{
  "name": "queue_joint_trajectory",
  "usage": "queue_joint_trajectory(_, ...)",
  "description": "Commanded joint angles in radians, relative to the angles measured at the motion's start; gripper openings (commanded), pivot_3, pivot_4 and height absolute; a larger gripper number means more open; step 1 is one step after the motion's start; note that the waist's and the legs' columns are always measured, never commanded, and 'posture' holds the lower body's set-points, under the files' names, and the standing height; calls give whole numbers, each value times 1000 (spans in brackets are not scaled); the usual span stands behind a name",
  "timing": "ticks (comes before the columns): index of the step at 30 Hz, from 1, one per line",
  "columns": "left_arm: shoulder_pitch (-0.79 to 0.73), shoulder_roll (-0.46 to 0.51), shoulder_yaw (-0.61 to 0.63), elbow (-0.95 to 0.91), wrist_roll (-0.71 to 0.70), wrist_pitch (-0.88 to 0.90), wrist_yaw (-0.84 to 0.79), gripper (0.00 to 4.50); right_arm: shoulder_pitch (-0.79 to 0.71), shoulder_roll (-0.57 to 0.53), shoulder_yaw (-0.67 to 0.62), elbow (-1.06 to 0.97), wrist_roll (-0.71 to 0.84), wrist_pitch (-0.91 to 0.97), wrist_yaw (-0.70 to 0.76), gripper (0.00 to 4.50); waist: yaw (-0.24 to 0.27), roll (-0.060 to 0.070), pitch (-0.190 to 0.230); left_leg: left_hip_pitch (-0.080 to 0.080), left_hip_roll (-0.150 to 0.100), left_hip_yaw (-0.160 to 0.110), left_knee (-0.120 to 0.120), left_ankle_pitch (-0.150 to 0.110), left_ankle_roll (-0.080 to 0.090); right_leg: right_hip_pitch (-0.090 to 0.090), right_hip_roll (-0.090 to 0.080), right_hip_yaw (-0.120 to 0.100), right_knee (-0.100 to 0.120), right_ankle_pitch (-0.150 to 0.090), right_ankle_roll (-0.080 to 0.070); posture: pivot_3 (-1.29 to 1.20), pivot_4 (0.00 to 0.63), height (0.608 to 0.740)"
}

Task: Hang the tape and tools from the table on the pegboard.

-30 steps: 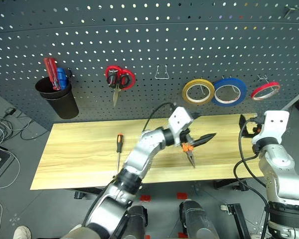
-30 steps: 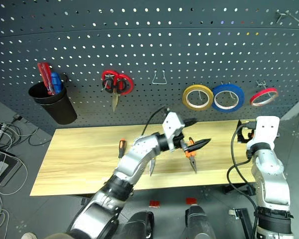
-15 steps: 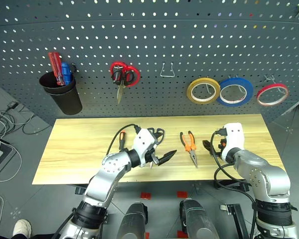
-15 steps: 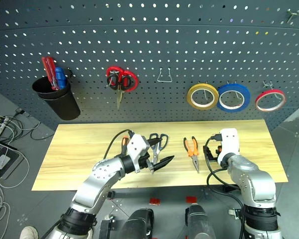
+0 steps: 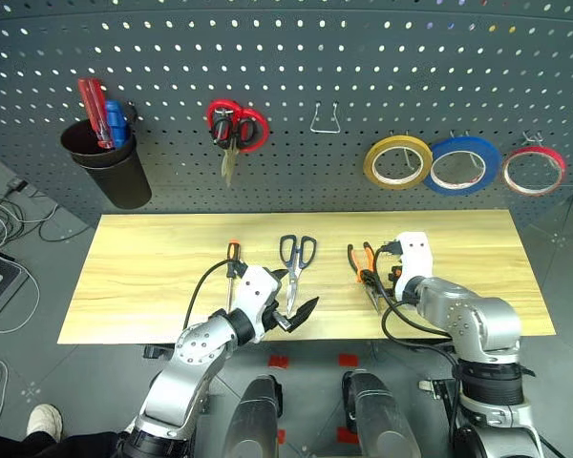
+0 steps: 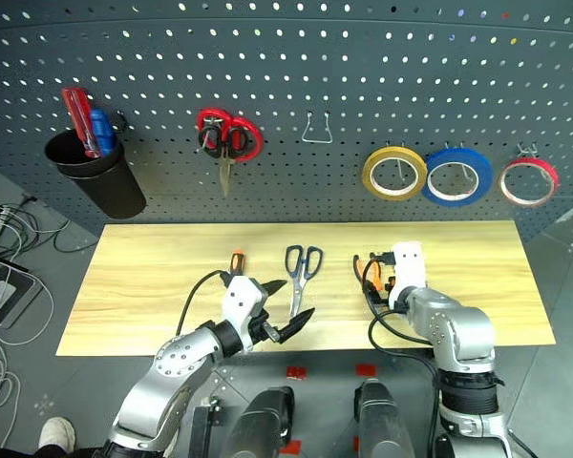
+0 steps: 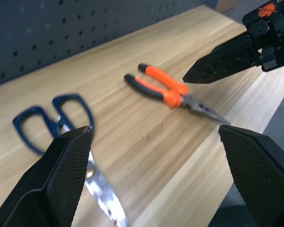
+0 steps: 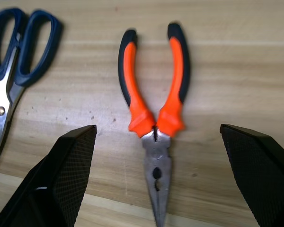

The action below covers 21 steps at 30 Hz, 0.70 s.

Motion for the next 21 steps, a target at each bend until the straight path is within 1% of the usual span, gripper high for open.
queue_joint_trajectory(1,4,3,13,-45,-4,-3,10,4500,-2,14,18,3,-21,-28,-14,4464,2,0,9,0,0,0,0,0,0,0,0,0,0,0,0,98,430,740)
queue_joint_trajectory(9,-35,-10,13,-32,-26,15,9,4500,-62,-13,82,115,-93,-143,-5,4464,2,0,27,-1,0,0,0,0,0,-2,0,0,1,0,0,101,432,740)
queue_joint_trajectory(12,-37,-6,14,-30,-31,15,7,4500,-85,-18,95,160,-113,-180,4,4464,2,-1,30,-4,0,0,0,0,0,-5,1,0,1,0,0,103,433,740)
queue_joint_trajectory(21,-11,3,32,-60,-38,31,23,4500,-125,4,107,235,-129,-212,18,4464,5,-1,40,-4,1,0,-1,0,0,-6,1,0,1,0,0,135,431,740)
